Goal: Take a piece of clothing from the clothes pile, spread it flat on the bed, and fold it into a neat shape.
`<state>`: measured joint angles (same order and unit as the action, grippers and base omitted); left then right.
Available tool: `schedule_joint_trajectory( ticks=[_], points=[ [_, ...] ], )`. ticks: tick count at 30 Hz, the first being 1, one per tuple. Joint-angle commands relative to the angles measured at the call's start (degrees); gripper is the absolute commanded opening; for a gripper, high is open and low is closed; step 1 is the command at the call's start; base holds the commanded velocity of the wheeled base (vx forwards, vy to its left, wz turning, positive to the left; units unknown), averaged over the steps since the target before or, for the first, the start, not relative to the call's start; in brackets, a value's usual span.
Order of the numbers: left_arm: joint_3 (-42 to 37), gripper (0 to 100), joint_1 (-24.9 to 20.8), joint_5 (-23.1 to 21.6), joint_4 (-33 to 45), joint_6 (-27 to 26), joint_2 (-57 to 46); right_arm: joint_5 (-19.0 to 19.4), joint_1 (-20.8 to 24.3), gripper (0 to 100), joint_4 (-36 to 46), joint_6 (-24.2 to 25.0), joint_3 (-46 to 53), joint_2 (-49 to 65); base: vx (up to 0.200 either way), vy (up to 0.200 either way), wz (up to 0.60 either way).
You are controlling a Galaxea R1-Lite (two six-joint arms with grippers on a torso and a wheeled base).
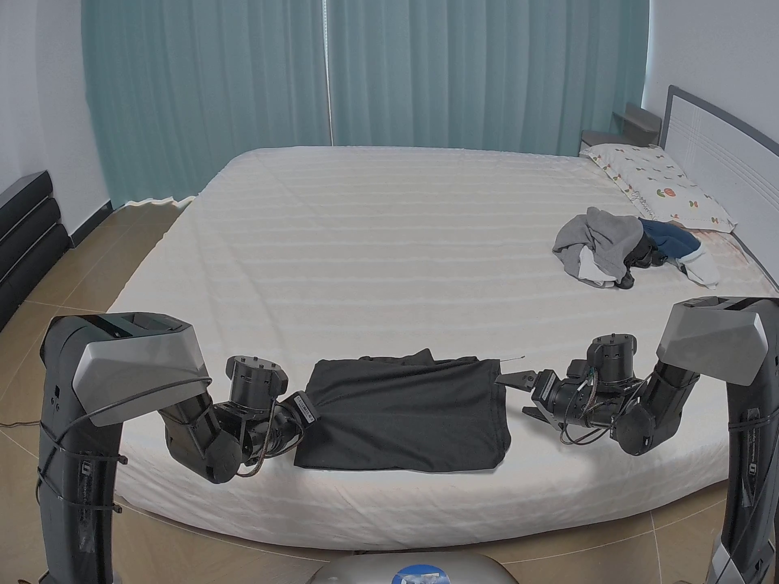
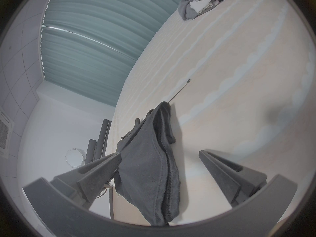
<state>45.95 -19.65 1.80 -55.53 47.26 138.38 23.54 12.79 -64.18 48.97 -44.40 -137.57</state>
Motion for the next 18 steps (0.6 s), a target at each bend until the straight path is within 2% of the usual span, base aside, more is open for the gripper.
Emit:
schedule_joint_trajectory(
  ticks=[1, 4, 7, 12, 18],
  points=[
    [-0.2, 0, -0.1, 0.0, 0.0, 0.0, 0.1, -0.1, 0.1, 100, 0.0, 0.0, -0.1, -0.1, 0.000, 0.200, 0.00],
    [-0.2, 0, -0.7, 0.0, 0.1, 0.0, 0.1, -0.2, 1.1, 100, -0.1, 0.1, 0.0, 0.3, 0.000, 0.200, 0.00],
    [-0.4, 0, -1.2, 0.0, 0.1, 0.0, 0.1, -2.5, 2.9, 100, -0.2, 0.1, -0.1, 0.3, 0.000, 0.200, 0.00],
    [-1.3, 0, -1.9, 0.1, 0.1, 0.0, -0.6, -3.7, 3.2, 100, -0.2, 0.1, -0.3, 0.0, 0.000, 0.200, 0.00],
    [-3.0, 0, -3.7, 0.4, 0.1, 0.2, -2.2, -3.7, 3.2, 100, -0.2, 0.1, -0.3, -0.2, 0.000, 0.000, 0.00]
  ],
)
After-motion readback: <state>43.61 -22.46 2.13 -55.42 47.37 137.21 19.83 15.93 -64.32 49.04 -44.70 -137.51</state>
